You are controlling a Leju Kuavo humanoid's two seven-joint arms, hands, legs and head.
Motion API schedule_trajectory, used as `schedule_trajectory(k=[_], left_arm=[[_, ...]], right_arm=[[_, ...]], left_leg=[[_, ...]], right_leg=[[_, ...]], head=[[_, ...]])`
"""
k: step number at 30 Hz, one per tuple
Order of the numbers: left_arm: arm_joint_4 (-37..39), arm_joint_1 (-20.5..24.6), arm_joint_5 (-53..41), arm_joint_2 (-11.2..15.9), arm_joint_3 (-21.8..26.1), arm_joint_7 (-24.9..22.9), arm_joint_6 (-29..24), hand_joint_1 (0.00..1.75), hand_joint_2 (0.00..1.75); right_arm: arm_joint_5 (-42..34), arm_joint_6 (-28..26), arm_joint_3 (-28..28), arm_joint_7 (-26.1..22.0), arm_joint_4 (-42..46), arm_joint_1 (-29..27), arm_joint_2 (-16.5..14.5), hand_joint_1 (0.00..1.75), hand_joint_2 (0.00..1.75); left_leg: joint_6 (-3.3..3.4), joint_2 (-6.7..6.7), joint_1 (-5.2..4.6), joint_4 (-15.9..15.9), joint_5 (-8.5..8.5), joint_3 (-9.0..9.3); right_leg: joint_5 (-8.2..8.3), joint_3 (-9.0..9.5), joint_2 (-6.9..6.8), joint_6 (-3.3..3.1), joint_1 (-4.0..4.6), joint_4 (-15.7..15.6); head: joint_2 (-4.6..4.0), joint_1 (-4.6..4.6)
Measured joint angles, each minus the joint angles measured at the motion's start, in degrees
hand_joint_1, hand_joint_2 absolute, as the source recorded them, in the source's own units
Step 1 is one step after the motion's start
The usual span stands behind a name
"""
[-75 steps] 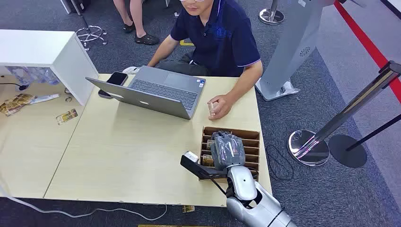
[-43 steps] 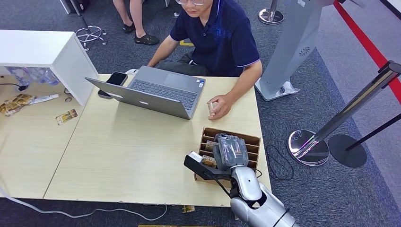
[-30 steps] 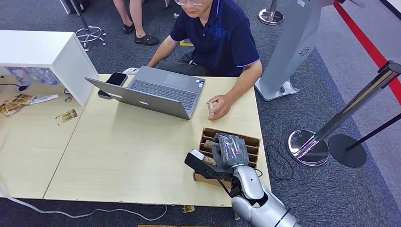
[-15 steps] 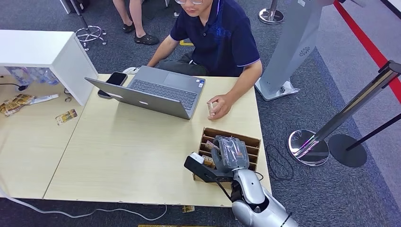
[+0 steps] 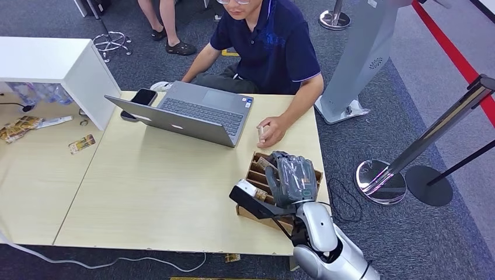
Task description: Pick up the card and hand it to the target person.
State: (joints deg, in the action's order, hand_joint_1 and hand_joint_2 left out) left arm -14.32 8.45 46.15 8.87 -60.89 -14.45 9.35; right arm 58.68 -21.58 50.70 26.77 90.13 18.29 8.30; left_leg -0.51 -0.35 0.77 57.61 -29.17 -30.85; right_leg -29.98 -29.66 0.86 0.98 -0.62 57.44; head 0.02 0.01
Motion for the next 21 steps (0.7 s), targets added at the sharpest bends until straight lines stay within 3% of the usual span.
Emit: schedule_trajectory(k=[14, 21], left_arm=[[0.0, -0.1, -0.3, 0.0, 0.0, 0.2, 0.0, 0.00, 0.00], [0.0, 1.0, -2.4, -0.1, 0.0, -1.9, 0.6, 0.00, 0.00]], right_arm=[[2.2, -1.8, -0.9, 0.4, 7.8, 1.0, 1.9, 1.73, 1.75], [1.8, -3.8, -1.6, 0.8, 7.9, 5.4, 2.0, 1.74, 1.75]], left_leg=[[0.00, 0.00, 0.00, 0.0, 0.00, -0.02], [0.00, -0.01, 0.00, 0.0, 0.01, -0.03]], right_leg=[[0.00, -0.01, 0.00, 0.00, 0.00, 0.0], [0.00, 0.00, -0.01, 0.00, 0.00, 0.0]], head=[[0.01, 0.01], [0.00, -0.01]])
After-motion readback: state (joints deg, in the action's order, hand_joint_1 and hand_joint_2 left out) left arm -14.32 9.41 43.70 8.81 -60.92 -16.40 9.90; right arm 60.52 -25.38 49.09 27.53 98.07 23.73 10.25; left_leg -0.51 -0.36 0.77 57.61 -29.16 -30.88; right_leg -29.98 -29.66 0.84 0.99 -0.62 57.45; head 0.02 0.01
